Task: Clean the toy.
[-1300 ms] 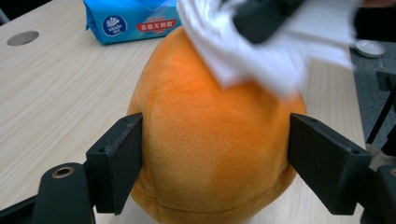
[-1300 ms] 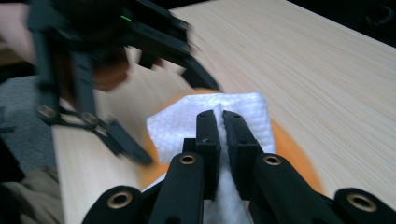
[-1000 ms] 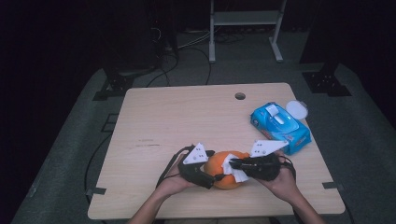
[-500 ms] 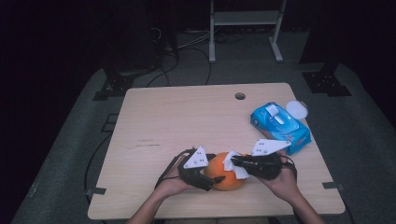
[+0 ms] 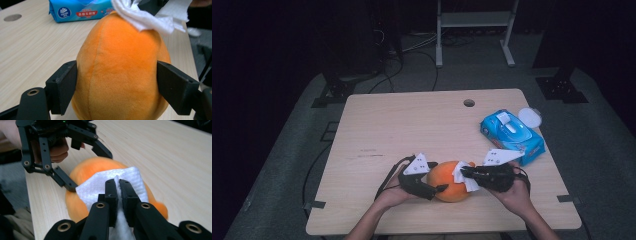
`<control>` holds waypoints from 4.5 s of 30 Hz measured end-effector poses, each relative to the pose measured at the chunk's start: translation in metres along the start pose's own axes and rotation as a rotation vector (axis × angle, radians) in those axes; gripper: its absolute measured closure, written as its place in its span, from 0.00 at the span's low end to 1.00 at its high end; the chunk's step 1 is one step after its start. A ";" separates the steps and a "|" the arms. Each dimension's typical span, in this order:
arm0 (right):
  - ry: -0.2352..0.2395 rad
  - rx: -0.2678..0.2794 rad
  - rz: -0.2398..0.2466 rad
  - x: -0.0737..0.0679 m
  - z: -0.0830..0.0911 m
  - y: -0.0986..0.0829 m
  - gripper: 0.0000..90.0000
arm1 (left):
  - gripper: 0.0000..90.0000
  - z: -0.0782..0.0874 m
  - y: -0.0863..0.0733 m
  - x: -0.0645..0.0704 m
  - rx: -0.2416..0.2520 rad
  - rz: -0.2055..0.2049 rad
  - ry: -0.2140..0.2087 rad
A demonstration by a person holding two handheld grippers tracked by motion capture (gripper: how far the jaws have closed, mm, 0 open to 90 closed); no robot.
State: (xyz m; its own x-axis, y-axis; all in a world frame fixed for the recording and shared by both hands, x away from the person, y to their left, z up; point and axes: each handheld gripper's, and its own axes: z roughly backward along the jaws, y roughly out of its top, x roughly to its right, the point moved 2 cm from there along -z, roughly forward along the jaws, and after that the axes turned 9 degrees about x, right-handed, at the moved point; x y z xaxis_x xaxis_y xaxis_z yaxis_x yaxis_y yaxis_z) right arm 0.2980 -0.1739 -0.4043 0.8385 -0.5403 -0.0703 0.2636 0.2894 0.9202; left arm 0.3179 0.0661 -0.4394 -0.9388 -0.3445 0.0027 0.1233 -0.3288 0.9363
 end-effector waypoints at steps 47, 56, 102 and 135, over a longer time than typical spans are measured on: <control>0.063 -0.014 -0.050 0.006 -0.002 -0.010 0.94 | 0.24 0.004 -0.007 -0.005 -0.031 0.010 -0.015; 0.031 0.009 -0.092 0.015 0.003 -0.009 0.94 | 0.23 0.001 -0.003 0.002 -0.035 -0.015 -0.027; 0.020 0.025 -0.061 0.011 0.006 0.000 0.94 | 0.24 -0.008 0.009 0.028 -0.052 -0.052 -0.083; 0.042 0.022 -0.117 0.019 0.010 -0.006 0.94 | 0.21 -0.008 0.006 0.023 -0.013 -0.010 -0.101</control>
State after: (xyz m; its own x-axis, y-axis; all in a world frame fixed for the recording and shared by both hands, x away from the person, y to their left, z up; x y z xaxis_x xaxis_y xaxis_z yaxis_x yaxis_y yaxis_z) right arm 0.3074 -0.1934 -0.4073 0.8223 -0.5352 -0.1930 0.3505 0.2092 0.9129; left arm 0.2991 0.0493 -0.4364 -0.9675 -0.2510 0.0288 0.1168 -0.3431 0.9320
